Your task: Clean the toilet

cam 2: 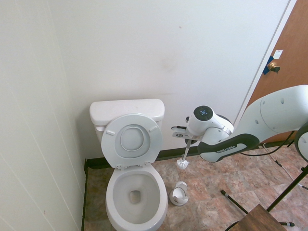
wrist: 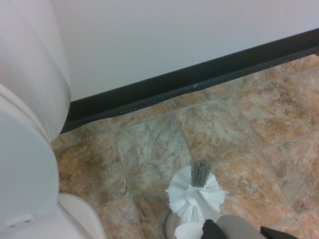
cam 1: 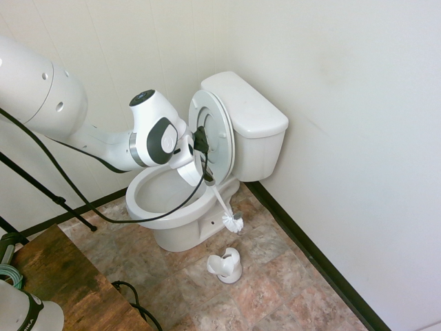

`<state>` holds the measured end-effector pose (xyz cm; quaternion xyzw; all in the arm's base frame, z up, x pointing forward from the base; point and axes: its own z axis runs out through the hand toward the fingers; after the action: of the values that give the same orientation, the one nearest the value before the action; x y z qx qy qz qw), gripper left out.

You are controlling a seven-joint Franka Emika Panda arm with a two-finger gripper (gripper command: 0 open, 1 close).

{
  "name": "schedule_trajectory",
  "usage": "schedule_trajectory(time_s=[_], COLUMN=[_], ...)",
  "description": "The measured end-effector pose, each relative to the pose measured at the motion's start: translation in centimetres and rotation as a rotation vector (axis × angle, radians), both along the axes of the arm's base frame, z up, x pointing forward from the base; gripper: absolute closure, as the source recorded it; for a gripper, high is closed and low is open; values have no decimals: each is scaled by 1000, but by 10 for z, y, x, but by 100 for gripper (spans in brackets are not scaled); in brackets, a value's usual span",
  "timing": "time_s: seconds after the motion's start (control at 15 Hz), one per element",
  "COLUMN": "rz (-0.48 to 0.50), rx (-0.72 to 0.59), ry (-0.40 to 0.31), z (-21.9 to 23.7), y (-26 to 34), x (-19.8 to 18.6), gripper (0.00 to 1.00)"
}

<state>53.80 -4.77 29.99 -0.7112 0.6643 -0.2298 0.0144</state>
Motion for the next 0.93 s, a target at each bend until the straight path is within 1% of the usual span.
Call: schedule_trajectory(time_s=[0.2,0.47,0.93], rz=[3,-21,-14], rx=[20,45,96], ry=[22,50,101], z=[-16,-40,-94], y=[-6,-26,-27], x=[-15,-36,-46], gripper=[100,100,100])
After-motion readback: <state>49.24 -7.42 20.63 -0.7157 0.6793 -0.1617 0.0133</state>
